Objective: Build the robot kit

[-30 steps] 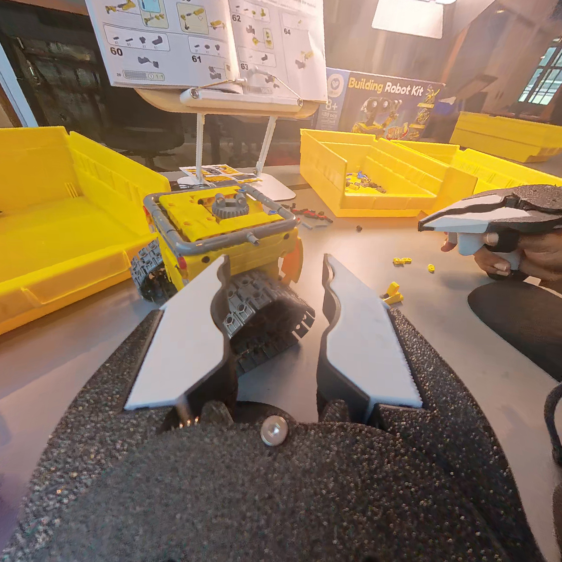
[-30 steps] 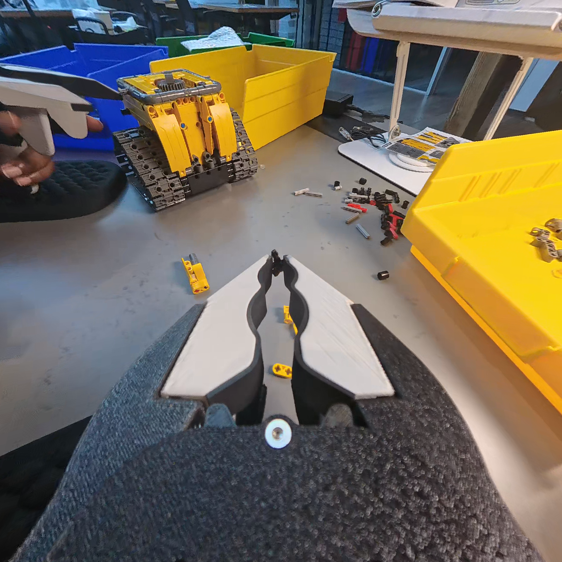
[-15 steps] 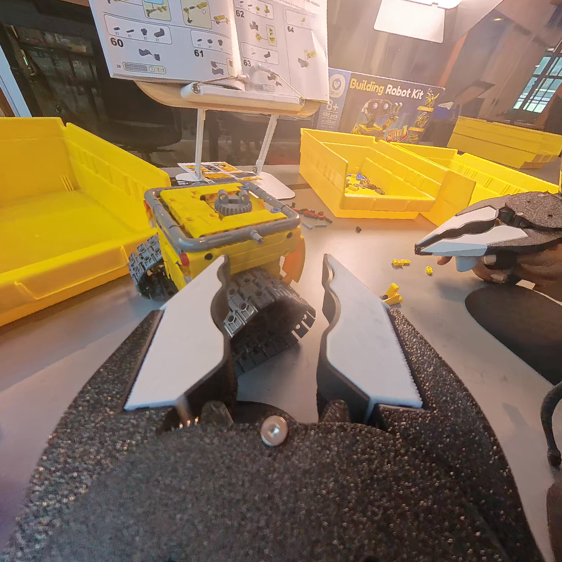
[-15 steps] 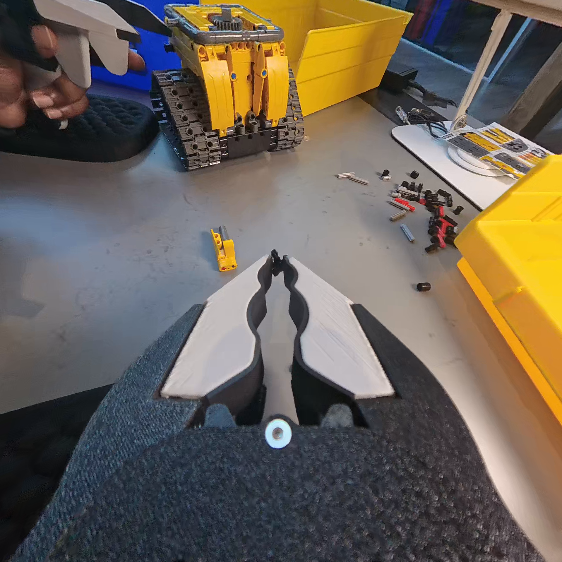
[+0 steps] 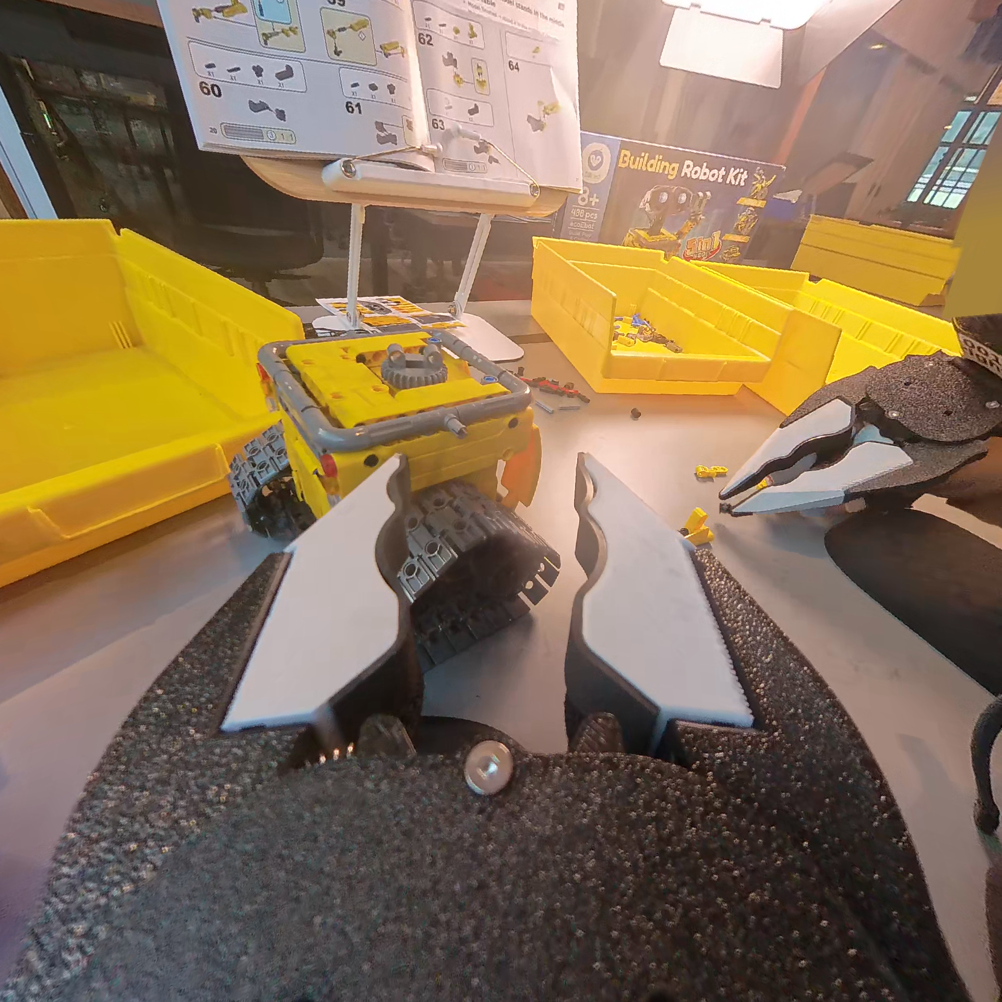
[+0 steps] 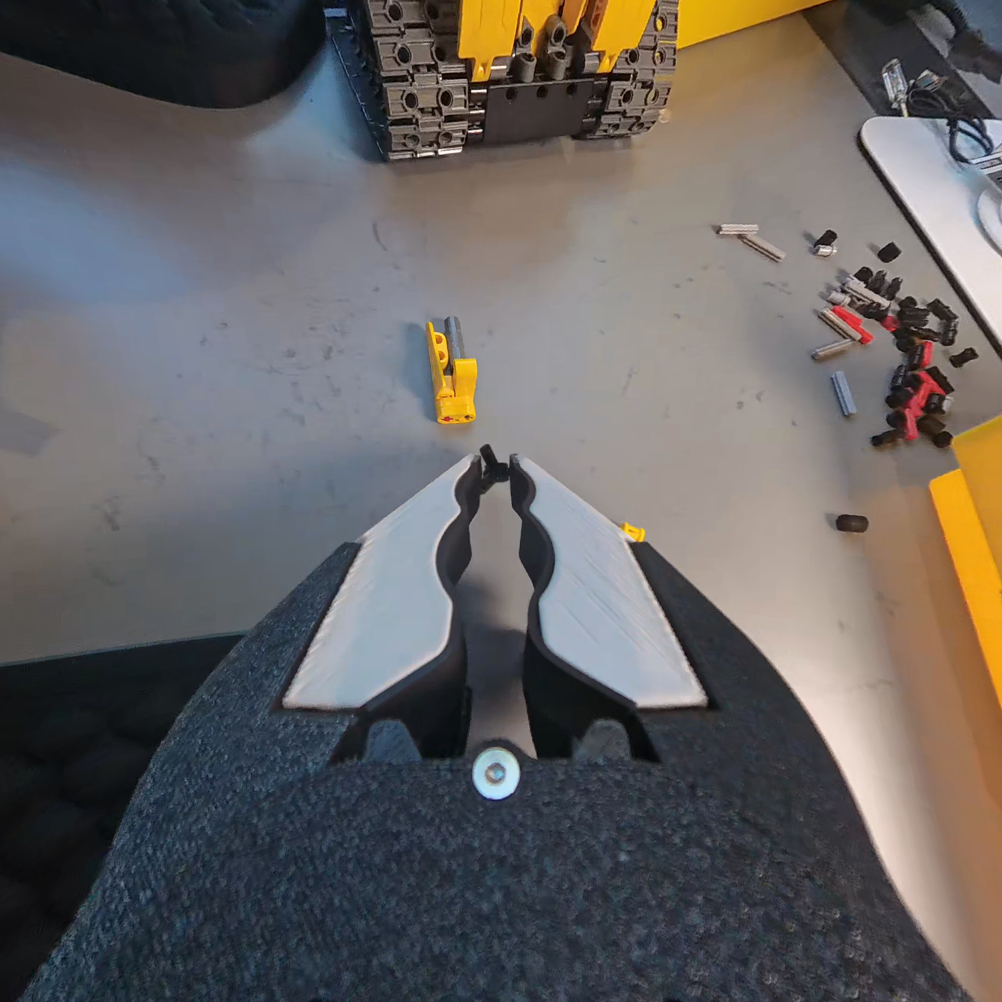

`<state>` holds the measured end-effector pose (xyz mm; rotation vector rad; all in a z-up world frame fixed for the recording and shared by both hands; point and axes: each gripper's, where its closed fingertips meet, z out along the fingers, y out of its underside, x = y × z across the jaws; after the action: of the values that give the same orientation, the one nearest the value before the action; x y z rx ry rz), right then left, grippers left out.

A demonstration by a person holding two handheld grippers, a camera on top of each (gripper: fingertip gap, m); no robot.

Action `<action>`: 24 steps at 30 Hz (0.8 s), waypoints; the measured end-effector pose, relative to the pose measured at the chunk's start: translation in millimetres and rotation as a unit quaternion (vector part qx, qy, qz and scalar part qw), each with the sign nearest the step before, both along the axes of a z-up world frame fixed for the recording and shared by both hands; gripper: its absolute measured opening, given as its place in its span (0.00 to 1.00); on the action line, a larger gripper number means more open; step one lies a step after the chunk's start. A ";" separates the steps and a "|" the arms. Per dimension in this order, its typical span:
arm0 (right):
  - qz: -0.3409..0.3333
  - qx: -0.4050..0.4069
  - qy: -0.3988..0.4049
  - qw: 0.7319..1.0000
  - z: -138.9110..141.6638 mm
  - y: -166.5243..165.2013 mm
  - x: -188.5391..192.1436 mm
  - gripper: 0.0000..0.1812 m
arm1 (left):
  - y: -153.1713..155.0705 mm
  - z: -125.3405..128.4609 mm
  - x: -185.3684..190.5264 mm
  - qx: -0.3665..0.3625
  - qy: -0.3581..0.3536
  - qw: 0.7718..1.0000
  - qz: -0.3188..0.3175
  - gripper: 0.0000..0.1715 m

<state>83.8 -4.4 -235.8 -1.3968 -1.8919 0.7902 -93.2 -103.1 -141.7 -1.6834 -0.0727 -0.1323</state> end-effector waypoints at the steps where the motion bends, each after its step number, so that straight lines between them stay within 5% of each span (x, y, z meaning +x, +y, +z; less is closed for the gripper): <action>1: 0.002 -0.002 -0.005 1.000 -0.6 -1.2 0.4 0.07 | 0.2 -0.2 0.0 -0.001 0.000 1.000 0.000 0.35; 8: 0.002 0.000 0.004 1.000 2.4 -0.8 0.4 0.08 | 1.3 -0.3 0.3 -0.002 0.004 1.000 -0.001 0.35; 12: -0.031 -0.032 0.121 0.992 45.0 10.0 -2.7 0.11 | 1.3 0.3 0.6 0.000 0.008 1.000 0.000 0.35; 18: -0.121 -0.061 0.333 0.933 125.5 47.6 17.4 0.22 | 1.7 1.1 1.0 0.002 0.012 1.000 0.001 0.35; 24: -0.208 -0.056 0.383 0.898 140.8 83.0 45.1 0.36 | -1.4 8.9 1.5 0.024 0.019 1.000 0.005 0.34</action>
<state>128.9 78.6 -95.0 -1.2316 -0.9169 1.0371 -91.7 -104.5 -132.8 -1.6371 -0.0490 -0.0930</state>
